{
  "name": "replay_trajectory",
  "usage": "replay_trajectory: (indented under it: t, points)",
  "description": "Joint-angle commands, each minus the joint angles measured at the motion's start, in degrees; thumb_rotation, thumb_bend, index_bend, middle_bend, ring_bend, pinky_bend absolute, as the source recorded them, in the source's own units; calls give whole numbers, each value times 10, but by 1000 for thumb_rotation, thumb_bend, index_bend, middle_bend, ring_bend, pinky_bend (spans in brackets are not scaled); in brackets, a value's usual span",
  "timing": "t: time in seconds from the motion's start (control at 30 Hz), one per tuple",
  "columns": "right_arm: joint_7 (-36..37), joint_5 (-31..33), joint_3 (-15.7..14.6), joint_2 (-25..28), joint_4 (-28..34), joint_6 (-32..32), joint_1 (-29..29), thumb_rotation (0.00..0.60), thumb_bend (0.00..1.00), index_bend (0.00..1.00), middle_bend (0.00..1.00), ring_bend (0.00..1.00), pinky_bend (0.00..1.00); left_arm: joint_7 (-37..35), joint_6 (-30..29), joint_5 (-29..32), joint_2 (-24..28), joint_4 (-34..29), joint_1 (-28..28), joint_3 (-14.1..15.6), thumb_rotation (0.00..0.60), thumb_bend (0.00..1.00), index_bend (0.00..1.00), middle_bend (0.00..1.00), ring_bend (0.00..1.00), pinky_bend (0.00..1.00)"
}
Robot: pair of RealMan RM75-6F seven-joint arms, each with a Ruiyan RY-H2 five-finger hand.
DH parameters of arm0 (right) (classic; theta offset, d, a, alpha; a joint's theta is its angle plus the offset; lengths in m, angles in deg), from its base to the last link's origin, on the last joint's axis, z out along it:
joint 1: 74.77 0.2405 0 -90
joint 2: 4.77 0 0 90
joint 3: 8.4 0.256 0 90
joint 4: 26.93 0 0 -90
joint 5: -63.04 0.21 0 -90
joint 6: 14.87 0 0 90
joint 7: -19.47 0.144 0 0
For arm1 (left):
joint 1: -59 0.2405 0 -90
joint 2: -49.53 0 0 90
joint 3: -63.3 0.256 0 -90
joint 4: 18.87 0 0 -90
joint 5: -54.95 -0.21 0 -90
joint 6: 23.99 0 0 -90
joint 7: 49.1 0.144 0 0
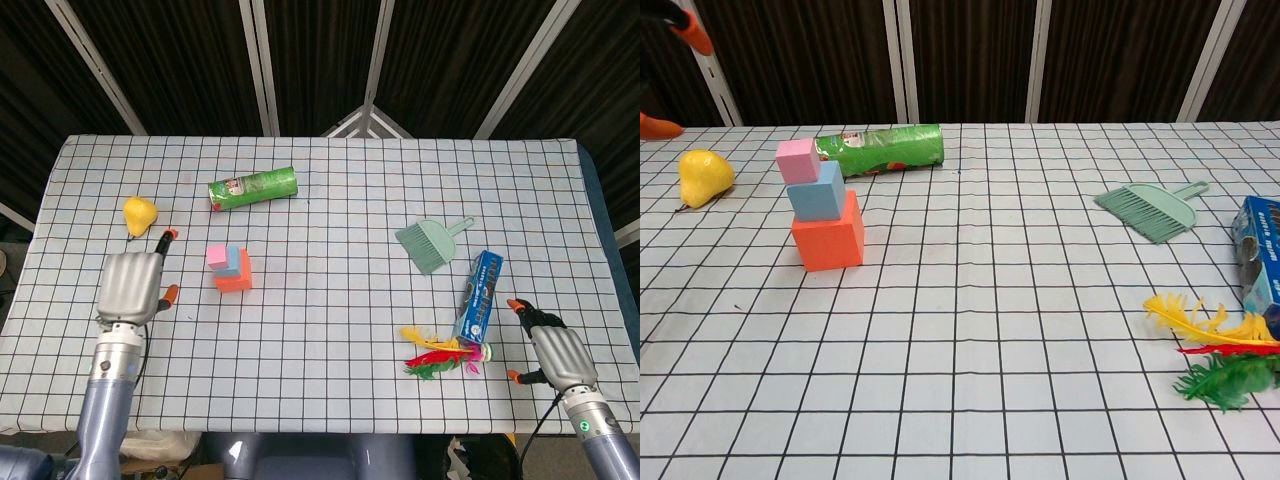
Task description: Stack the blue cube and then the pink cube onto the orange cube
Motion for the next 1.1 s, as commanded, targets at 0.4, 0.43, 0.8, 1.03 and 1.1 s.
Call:
replay_trajectory:
  t: [0.4,0.43,0.8,1.03,1.1]
  points:
    - [-2,-23,4,-14,-10,33,-8,600,190,22,94,159,149,-464,21,-367,84,280,249,207,600,309,203,263,123,230]
    - [-1,-27,4,-15,-12,36,-9,600,190,15,94,159,149,-467,22,-374,77,299,256,209,600,309,200,249,111,213]
    - [4,-60,7,-26,-26,78,-21,600,189,1,94,159,149,-376,58,-367,57,323,282,194,600,296,146,153,60,166]
    - [11,-70,8,-30,-31,89,-25,600,190,0,94,157,149,-365,41,-387,51,324,300,181,600,284,125,147,60,166]
    - [10,-69,9,-30,-31,92,-26,600,190,0,94,157,149,-361,42,-388,50,327,306,177,600,281,121,147,60,166]
